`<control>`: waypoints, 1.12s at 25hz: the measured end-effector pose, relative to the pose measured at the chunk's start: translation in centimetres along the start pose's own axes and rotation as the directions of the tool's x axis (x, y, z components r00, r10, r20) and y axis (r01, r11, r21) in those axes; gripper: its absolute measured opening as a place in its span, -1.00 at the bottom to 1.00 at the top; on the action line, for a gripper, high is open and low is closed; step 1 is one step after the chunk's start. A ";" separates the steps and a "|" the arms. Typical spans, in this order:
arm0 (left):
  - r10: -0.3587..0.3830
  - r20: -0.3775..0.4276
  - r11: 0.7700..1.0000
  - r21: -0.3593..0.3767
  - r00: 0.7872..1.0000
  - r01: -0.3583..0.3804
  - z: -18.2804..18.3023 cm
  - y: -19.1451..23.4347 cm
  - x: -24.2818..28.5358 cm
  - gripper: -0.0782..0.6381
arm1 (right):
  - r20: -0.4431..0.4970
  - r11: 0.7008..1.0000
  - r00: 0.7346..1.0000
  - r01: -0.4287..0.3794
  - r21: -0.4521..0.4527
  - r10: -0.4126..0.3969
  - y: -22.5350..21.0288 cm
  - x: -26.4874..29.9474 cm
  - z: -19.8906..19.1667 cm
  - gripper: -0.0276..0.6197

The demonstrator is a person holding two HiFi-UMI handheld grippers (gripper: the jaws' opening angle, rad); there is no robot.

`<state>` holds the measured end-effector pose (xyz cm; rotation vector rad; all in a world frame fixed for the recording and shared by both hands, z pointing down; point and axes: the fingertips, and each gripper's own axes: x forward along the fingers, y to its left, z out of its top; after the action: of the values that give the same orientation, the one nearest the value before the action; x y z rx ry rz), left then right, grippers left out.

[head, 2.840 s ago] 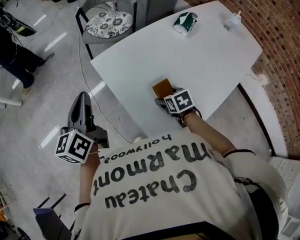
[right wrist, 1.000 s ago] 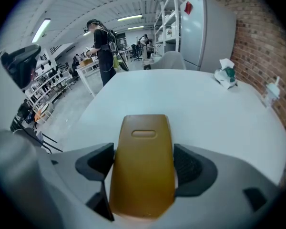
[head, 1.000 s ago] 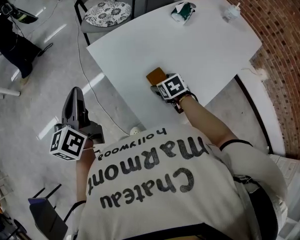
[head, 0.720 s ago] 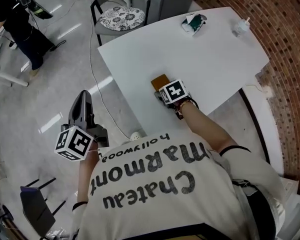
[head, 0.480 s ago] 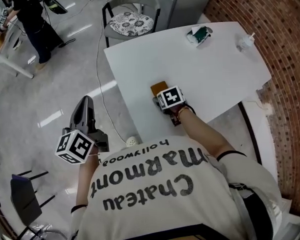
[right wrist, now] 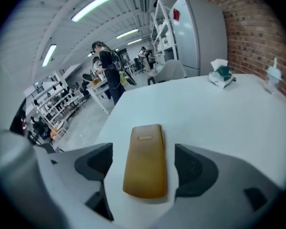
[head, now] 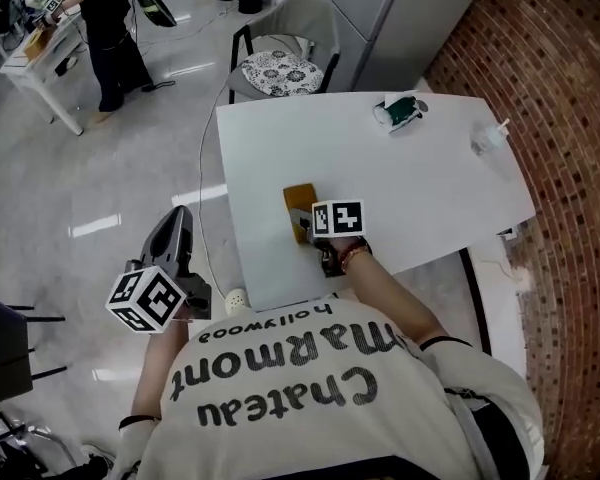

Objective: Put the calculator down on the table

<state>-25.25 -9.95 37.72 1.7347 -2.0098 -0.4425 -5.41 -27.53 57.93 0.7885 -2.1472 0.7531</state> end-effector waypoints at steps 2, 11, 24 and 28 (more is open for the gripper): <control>-0.005 0.004 1.000 -0.013 1.000 0.005 -1.3 -1.5 -0.6 -0.78 | 0.048 0.998 0.998 -0.044 0.043 0.042 0.0 -1.8 0.3 0.34; -0.004 0.035 1.000 0.000 0.999 0.004 -3.9 -7.1 -3.7 -0.78 | 0.187 0.945 0.954 -0.267 0.190 0.233 0.7 -9.0 0.1 0.17; 0.019 0.039 1.000 0.022 0.999 -0.020 -7.0 -11.7 -7.1 -0.78 | 0.335 0.766 0.793 -0.595 0.243 0.509 4.1 -17.7 0.2 0.00; 0.019 0.031 0.999 0.027 0.999 -0.020 -8.2 -13.0 -7.5 -0.78 | 0.415 0.708 0.715 -0.676 0.205 0.563 4.3 -20.1 0.3 -0.19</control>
<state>-9.11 -4.23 37.08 1.7332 -2.0609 -0.4401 2.60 -18.91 41.02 0.3202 -2.6656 1.4795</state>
